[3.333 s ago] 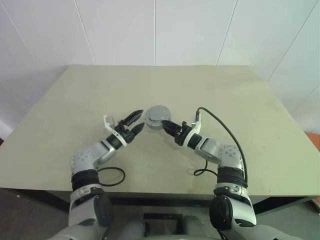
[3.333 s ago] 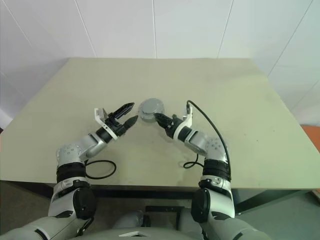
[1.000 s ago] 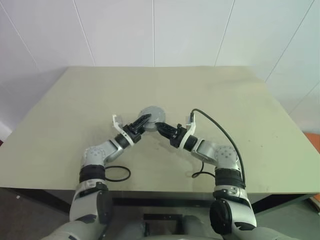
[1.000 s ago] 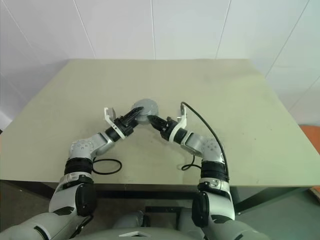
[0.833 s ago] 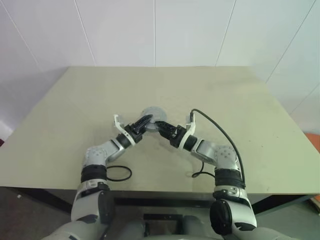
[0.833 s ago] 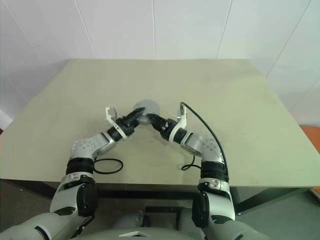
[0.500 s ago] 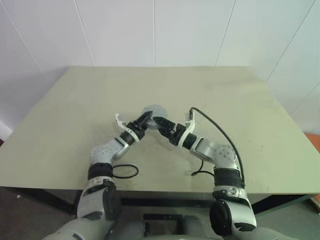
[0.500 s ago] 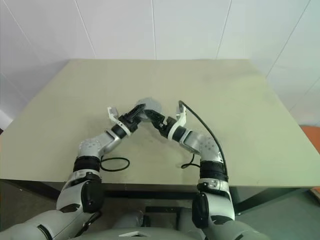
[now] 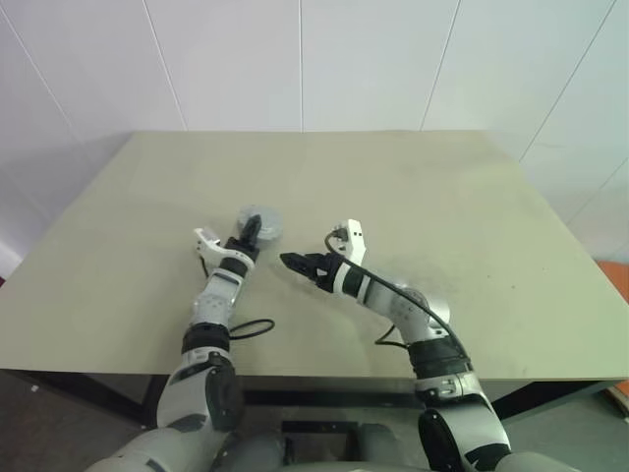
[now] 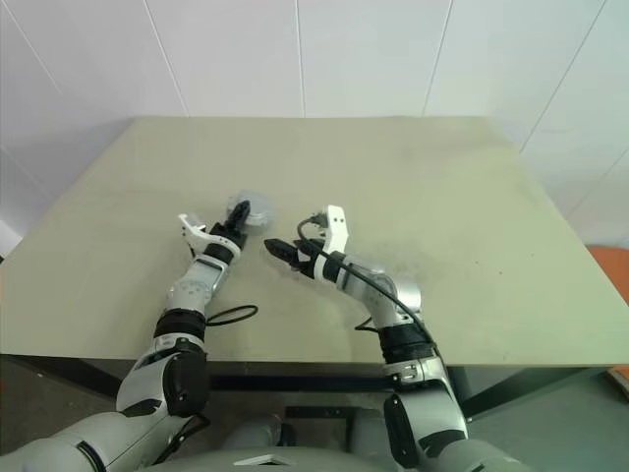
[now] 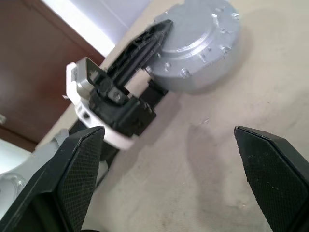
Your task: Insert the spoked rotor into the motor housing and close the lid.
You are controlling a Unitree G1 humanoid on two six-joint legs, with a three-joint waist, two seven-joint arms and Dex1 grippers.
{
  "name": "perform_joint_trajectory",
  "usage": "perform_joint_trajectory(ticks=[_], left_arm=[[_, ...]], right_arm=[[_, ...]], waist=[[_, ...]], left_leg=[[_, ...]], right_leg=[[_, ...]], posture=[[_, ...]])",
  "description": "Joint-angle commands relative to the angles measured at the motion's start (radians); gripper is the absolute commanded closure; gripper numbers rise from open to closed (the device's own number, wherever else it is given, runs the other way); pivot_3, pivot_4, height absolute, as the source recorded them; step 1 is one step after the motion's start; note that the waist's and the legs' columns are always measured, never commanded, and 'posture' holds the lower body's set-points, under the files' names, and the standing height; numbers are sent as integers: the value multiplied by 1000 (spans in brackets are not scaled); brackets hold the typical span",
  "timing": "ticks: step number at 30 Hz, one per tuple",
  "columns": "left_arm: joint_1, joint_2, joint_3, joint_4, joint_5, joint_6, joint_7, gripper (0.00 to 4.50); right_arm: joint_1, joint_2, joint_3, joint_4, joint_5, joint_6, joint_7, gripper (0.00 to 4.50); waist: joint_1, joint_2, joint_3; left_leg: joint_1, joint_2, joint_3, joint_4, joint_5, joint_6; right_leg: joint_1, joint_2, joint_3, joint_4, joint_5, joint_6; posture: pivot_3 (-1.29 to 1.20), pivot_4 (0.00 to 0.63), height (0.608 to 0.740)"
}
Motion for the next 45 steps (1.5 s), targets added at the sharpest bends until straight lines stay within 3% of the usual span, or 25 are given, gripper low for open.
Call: perform_joint_trajectory(ticks=[1, 10, 17, 23, 24, 29, 36, 40, 42, 45], left_arm=[[-44, 37, 23, 21, 31, -173, 9, 2320], [-77, 149, 26, 197, 158, -515, 137, 2320], [-111, 239, 40, 304, 189, -620, 221, 2320], [-101, 230, 29, 336, 197, -567, 330, 403], [-95, 211, 25, 320, 195, -546, 365, 84], [-47, 117, 15, 181, 186, -396, 581, 33], [121, -81, -66, -404, 109, 192, 1028, 33], [178, -165, -83, -677, 17, 465, 1187, 33], [187, -170, -109, -765, -40, 556, 1132, 33], [208, -61, -236, -809, -39, 615, 808, 33]], right_arm=[[-1, -9, 24, -33, -35, -40, 27, 16], [15, -12, 36, -33, -75, -63, 51, 16], [18, -15, 30, -33, -89, -69, 59, 16], [11, -13, 18, -5, -97, -73, 51, 0], [11, -11, 17, 2, -100, -73, 50, 0], [15, -5, 17, 26, -116, -77, 53, 0], [3, -6, 19, 67, -138, -82, 57, 0], [-13, -9, 6, 94, -154, -94, 46, 0], [-14, -22, -3, 94, -168, -120, 38, 0], [-6, -43, -23, 83, -195, -183, 15, 0]], waist=[[2, 0, 0], [-4, -3, -2], [0, -5, -3], [5, -6, -3], [7, -6, -4], [9, -5, -5], [26, 0, -10], [32, 2, -11], [33, 2, -11], [31, 1, -10]], left_leg=[[0, 0, 0, 0, 0, 0], [1, 0, 0, 0, 0, 0], [1, 0, 0, 1, 0, 0], [1, 0, 0, 1, 0, 0], [1, 0, 0, 1, 0, 0], [4, -2, 0, 2, 0, 0], [14, -4, 0, 1, -1, 0], [21, -4, -1, 1, -3, -2], [23, -4, -1, 2, -3, -2], [23, -4, -2, 2, -2, -2]], right_leg=[[0, 0, 0, 0, 0, 0], [0, 2, 0, 1, 1, -1], [0, 3, 0, 1, 1, -1], [1, 2, 0, 1, 1, -1], [1, 2, 0, 1, 1, -1], [4, 1, 0, 2, 1, 0], [15, -1, 0, 0, 1, 1], [25, -1, -2, -2, 1, 2], [26, -1, -2, -2, 0, 2], [27, 0, -3, -2, 0, 1]], posture=[[0, 0, 740], [0, 0, 740], [0, 0, 740], [0, 0, 740], [0, 0, 740], [0, 0, 740], [0, 0, 740], [0, 0, 740], [0, 0, 740], [0, 0, 740]])
